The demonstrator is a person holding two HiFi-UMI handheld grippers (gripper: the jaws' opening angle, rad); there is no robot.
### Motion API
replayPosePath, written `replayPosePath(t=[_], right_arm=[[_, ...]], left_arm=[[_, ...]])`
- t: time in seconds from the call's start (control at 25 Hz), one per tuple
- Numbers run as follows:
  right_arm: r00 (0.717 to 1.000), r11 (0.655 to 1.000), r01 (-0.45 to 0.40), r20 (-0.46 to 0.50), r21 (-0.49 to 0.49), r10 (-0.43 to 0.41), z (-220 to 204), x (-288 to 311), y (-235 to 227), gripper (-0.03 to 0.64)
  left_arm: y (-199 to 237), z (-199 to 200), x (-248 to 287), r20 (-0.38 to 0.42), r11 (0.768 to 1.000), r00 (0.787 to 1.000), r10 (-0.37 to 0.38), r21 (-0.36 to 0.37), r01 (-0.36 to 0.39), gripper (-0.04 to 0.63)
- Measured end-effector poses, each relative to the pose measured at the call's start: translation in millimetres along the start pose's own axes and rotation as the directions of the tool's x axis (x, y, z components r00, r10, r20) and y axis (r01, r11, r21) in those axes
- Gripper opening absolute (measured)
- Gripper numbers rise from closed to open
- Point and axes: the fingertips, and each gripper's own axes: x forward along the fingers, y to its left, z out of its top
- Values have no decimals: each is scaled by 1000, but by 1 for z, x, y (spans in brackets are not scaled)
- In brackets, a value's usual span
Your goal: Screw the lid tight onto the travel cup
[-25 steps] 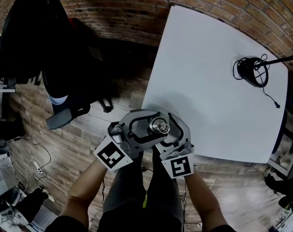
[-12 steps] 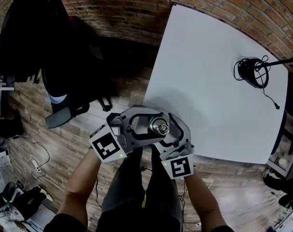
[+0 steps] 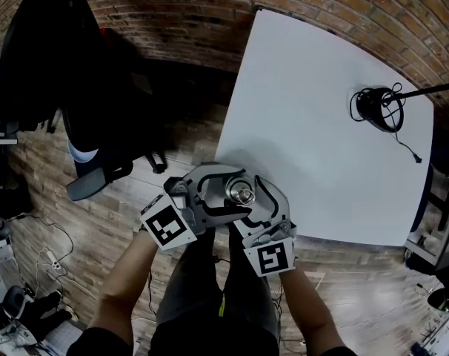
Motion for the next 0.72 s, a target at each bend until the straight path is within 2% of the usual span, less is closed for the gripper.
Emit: replayPosePath(t=[0.12, 0.28, 0.48, 0.56, 0.6, 0.72], right_arm=[[1000, 1000, 7, -26, -6, -7, 2, -10, 2, 316], [998, 1000, 12, -61, -1, -12, 6, -22, 5, 314], [995, 999, 32, -92, -24, -34, 14, -32, -3, 314], [993, 998, 60, -98, -33, -63, 15, -40, -8, 313], [991, 996, 79, -103, -35, -82, 14, -46, -10, 303], [983, 989, 144, -111, -19, -146, 20, -64, -14, 177]], left_arm=[[-1, 5, 1, 10, 1000, 1000, 0, 2, 0, 328], [-3, 3, -8, -25, 999, 999, 25, -21, -26, 331], [6, 11, -25, -25, 995, 995, 96, -12, -97, 331], [5, 1, -34, -68, 991, 990, 127, -32, -129, 331], [1, -5, -40, -98, 988, 985, 140, -50, -145, 331], [-6, -14, -55, -153, 971, 970, 189, -116, -207, 330]])
